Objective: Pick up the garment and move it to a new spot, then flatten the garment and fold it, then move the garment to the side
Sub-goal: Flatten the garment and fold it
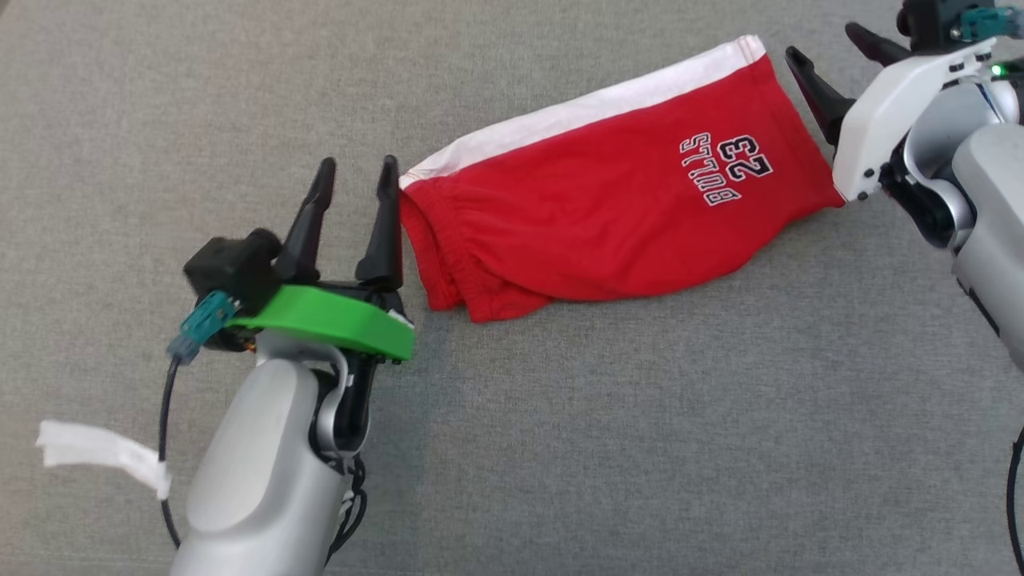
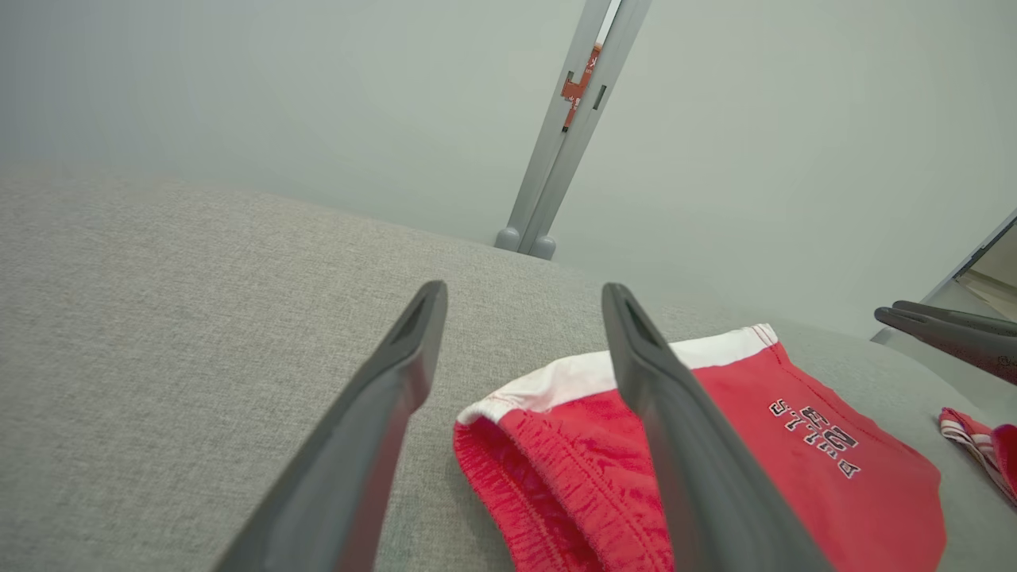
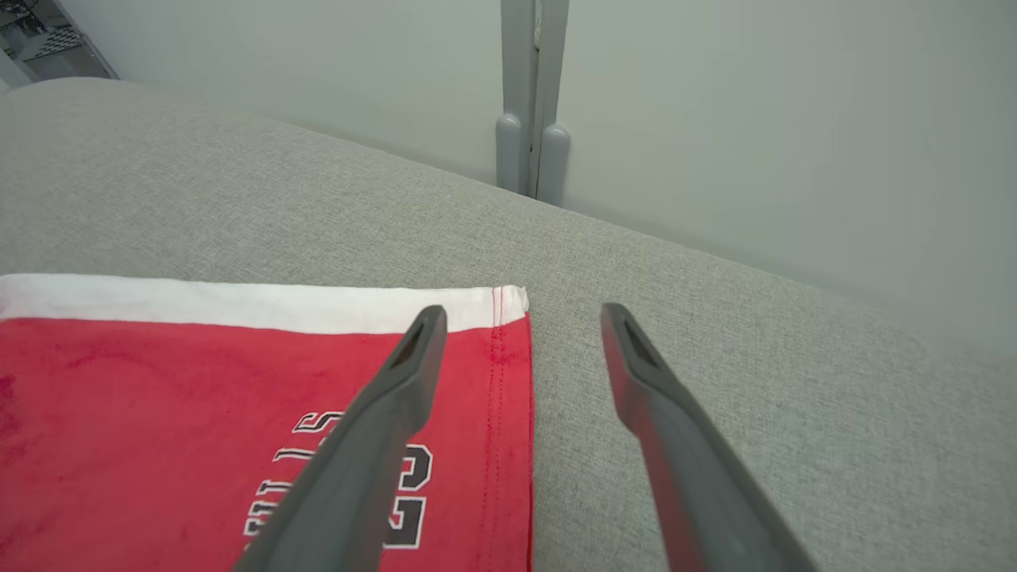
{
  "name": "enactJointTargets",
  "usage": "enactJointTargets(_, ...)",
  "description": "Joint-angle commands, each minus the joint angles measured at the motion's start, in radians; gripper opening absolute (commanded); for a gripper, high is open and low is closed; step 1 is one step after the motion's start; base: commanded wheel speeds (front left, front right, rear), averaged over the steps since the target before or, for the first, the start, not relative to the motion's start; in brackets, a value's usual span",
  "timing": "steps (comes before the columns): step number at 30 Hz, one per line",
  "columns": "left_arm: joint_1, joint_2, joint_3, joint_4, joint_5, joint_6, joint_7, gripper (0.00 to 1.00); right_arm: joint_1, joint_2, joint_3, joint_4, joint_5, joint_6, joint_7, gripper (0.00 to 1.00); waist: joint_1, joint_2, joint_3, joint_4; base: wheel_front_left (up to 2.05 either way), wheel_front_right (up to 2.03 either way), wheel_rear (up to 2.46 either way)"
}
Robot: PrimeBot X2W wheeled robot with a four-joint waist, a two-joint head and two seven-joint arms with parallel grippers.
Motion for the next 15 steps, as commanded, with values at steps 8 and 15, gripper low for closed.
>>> enactJointTargets(8,0.197,0.003,0.145,-0.247,0.173,-0.015,-0.002,1.0,0.095,0.016,-0.055,0.093,0.091,-0.002,0.041,1.0,0.0,0.0,-0.066,0.03,0.0,0.0,0.0)
enactJointTargets(15,0.305,0.003,0.179,-0.321,0.216,-0.044,-0.001,1.0,0.076,0.041,-0.098,0.203,0.1,-0.002,0.072,1.0,0.0,0.0,-0.037,0.09,0.0,0.0,0.0)
